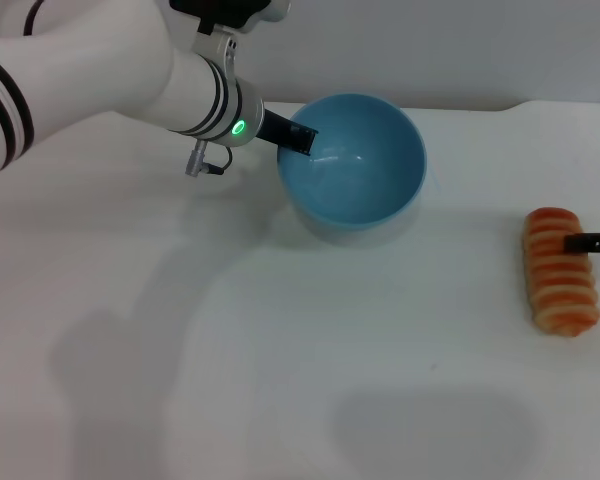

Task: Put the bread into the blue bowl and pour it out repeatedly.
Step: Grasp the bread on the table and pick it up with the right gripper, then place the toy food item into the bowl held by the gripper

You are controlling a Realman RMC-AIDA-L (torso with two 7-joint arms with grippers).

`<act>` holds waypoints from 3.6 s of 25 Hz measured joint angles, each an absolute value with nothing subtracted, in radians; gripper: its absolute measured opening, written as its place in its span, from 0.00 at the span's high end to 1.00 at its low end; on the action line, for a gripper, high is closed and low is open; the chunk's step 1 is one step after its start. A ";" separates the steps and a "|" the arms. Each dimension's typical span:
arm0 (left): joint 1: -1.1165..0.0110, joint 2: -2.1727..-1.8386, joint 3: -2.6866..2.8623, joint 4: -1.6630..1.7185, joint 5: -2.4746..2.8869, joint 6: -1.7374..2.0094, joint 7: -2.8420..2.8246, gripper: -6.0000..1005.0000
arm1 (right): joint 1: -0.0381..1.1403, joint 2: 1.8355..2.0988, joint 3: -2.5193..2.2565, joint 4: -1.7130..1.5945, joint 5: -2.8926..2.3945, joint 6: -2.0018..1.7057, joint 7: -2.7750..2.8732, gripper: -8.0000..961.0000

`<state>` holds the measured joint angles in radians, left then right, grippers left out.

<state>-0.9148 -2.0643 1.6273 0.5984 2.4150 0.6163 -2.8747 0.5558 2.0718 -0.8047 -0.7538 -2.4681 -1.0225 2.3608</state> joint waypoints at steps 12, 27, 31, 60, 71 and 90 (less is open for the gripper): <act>-0.909 -2.066 1.627 0.598 2.410 0.604 -2.876 1.00 | 0.567 2.073 -0.847 -0.700 -2.469 -0.962 2.357 0.27; -0.909 -2.068 1.627 0.598 2.410 0.602 -2.876 1.00 | 0.585 2.070 -0.847 -0.660 -2.411 -0.949 2.253 0.60; -0.907 -2.068 1.626 0.598 2.409 0.601 -2.876 1.00 | 0.582 2.073 -0.847 -0.665 -2.385 -0.950 2.203 0.62; -0.974 -2.078 1.711 0.610 2.371 0.667 -2.876 1.00 | 0.623 2.073 -0.918 -0.988 -2.055 -1.181 2.032 0.84; -0.961 -2.077 1.826 0.622 2.243 0.664 -2.876 1.00 | 0.696 2.075 -1.154 -0.783 -1.867 -1.021 1.927 0.86; -0.957 -2.071 1.821 0.612 2.239 0.625 -2.872 1.00 | 0.618 2.069 -1.227 -0.760 -1.867 -1.029 2.020 0.88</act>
<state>-0.9572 -2.0709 1.8207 0.6121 2.2393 0.6248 -2.8720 0.6178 2.0691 -1.2267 -0.7599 -1.8671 -1.0287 2.0200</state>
